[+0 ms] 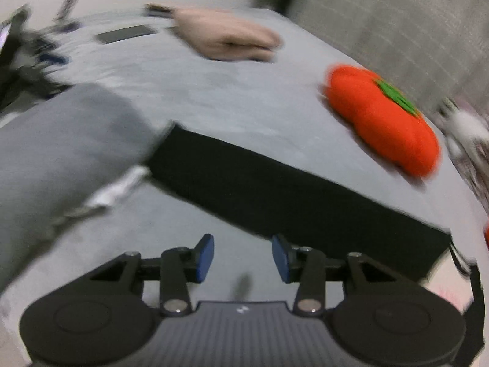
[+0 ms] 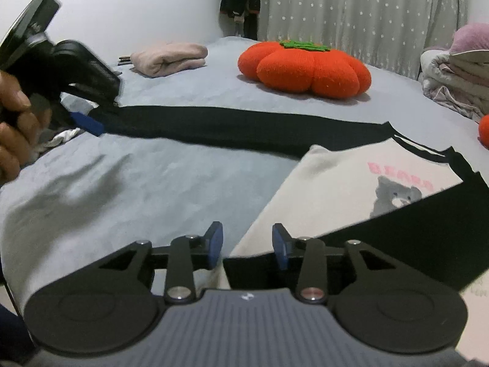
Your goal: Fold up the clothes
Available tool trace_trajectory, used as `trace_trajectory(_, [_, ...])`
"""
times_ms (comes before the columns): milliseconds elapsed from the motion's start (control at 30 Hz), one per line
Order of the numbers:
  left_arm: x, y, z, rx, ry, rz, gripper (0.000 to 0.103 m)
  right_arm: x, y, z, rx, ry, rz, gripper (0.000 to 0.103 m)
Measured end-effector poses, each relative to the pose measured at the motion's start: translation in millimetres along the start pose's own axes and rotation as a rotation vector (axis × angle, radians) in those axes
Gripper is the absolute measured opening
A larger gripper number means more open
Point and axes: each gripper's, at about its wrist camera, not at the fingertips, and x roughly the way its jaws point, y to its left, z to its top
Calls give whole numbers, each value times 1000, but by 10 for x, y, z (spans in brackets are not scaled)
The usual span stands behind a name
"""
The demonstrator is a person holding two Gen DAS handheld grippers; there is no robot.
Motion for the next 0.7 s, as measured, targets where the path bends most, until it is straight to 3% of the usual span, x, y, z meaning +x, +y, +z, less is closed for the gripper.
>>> trace_trajectory(100, [80, 214, 107, -66, 10, 18, 43, 68, 41, 61, 1, 0, 22, 41])
trace_trajectory(400, [304, 419, 329, -136, -24, 49, 49, 373, 213, 249, -33, -1, 50, 41])
trace_trajectory(700, [519, 579, 498, -188, -64, 88, 53, 891, -5, 665, -42, -30, 17, 41])
